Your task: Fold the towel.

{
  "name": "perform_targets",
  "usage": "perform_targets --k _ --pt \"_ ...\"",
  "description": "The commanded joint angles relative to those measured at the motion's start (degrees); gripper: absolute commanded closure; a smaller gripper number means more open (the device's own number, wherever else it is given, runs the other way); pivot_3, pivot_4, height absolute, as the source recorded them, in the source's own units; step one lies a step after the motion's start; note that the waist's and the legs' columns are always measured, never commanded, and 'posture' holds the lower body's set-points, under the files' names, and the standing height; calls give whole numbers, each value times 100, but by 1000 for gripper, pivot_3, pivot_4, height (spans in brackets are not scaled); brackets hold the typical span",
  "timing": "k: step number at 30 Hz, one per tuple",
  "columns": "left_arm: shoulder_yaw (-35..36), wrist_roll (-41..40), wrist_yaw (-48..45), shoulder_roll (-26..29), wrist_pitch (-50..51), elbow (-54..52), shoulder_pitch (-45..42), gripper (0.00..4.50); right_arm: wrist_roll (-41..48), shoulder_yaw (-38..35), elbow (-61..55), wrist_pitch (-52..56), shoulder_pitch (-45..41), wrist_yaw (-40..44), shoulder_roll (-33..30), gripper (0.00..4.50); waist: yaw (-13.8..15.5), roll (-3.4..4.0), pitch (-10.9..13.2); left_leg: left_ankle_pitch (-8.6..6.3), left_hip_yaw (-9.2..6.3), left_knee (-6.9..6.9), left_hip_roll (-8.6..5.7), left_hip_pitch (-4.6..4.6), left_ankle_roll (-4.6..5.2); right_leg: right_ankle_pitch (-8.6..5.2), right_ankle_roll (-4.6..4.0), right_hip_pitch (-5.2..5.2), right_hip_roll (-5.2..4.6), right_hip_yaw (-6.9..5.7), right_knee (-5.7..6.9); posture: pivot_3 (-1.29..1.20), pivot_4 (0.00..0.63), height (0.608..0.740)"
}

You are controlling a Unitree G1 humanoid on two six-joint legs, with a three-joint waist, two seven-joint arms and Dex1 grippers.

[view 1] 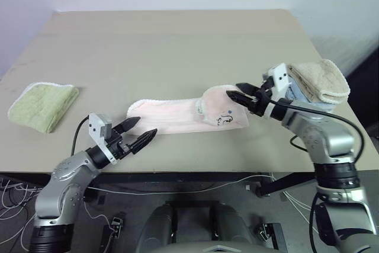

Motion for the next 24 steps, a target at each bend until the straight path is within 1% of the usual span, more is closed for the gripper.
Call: perform_targets --k 1,3,4,7,11,15,19,24 --pt "73 -384 588 -226 361 -661 179 0 -414 148 756 -933 -260 230 314 3625 -3 0 0 0 0 0 0 0 0 0 0 0 1 0 1 0 150 740" --pt "65 -484 854 -355 504 -865 312 0 -668 273 1202 -1276 -294 289 436 4307 14 0 0 0 3 1 -1 0 0 0 0 -1 2 -1 1 0 150 740" --pt "81 -576 1038 -463 573 -980 399 0 -867 388 1509 -1489 -303 287 500 4485 8 0 0 0 2 1 -2 0 -1 0 0 0 2 -2 1 0 150 740" --pt "117 -681 1567 -690 721 -1206 574 0 -1257 627 2130 -1891 -287 372 638 4485 12 -1 -1 0 1 2 -4 3 -1 0 0 4 2 -3 0 0 150 740" --pt "142 -757 2295 -931 968 -1398 784 0 -1563 860 2191 -2136 -29 650 621 4485 8 -8 -8 0 1 2 -3 11 -1 0 0 12 3 -3 -1 0 150 740" --pt "193 -1033 3047 -1262 1205 -1647 1022 0 -1472 648 1685 -2257 100 788 528 4485 17 -8 -9 0 -1 0 -3 16 -2 0 -1 18 4 -4 -4 0 150 740" --pt "405 -1440 3800 -1613 1336 -1605 990 0 -1258 325 1125 -2207 42 806 459 4485 16 -6 -7 0 -1 1 -3 17 -2 0 -1 20 3 -4 -3 0 150 740" --pt "771 -2376 4768 -2045 1302 -1401 825 0 -1098 3 637 -2160 -126 808 293 4485 21 -6 -7 0 -1 2 -4 17 -2 0 -1 20 3 -4 -3 0 150 740"
